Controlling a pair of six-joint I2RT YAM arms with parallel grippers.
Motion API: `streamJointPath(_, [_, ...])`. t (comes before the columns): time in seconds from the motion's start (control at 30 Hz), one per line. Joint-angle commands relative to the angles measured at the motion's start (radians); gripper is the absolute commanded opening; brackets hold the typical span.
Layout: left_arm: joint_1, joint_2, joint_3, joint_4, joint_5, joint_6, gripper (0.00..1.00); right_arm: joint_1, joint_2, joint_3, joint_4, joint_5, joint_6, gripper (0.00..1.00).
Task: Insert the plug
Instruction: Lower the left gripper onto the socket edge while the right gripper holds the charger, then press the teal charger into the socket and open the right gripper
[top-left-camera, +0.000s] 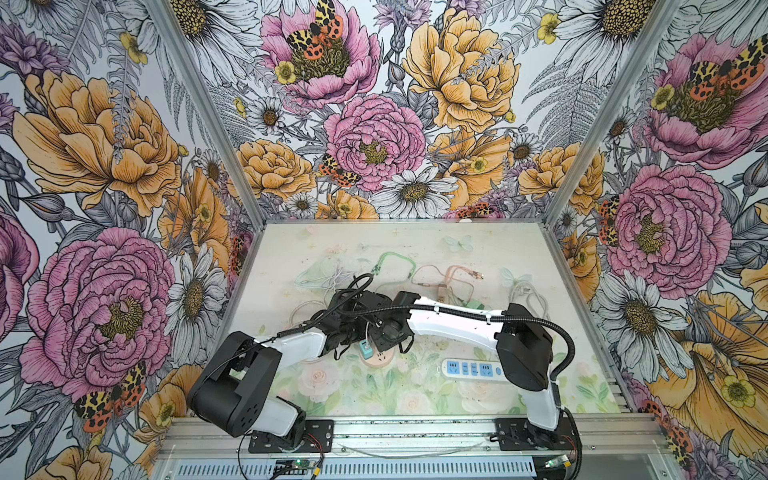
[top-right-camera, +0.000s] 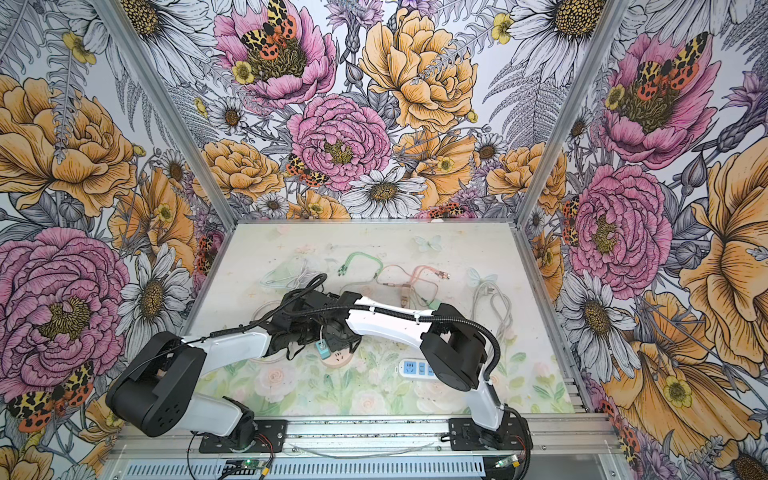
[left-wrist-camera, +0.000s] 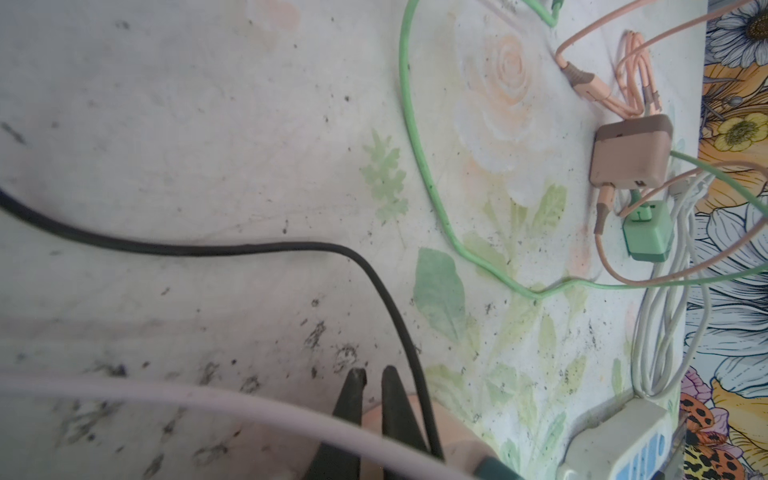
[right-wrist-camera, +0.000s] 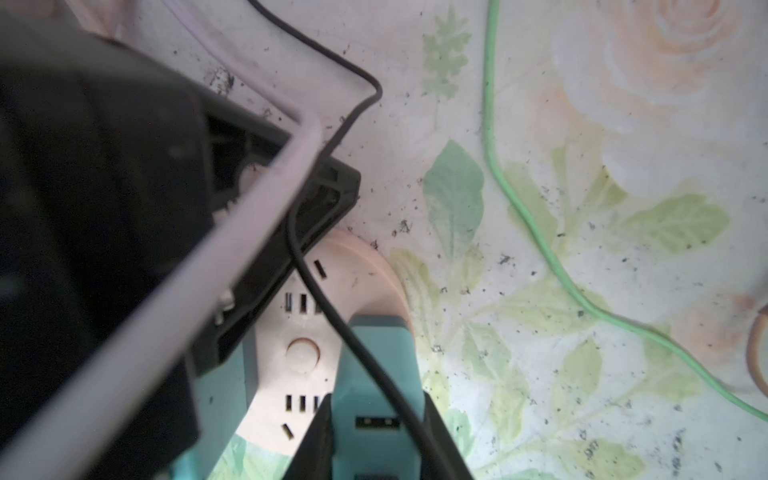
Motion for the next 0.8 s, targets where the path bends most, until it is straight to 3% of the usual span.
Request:
streamJointPath(0.0, [-0.023, 0.011, -0.026, -0.021, 0.058, -0.003, 0.13, 0.020, 0.092, -0.090, -0.112, -0.046, 0.000, 0.03])
streamJointPath(0.3, [0.061, -0.089, 0.041, -0.221, -0.078, 0.063, 0.14, 0.020, 0.084, -0.072, -0.109, -0.016, -0.011, 0.11])
streamJointPath(0.53, [0.182, -0.249, 0.046, -0.321, -0.076, 0.096, 0.14, 0.020, 0.079, -0.072, -0.109, -0.004, -0.021, 0.22])
streamJointPath(0.77, [0.203, -0.333, 0.087, -0.425, -0.101, 0.129, 0.15, 0.020, 0.077, -0.058, -0.109, -0.008, -0.027, 0.33])
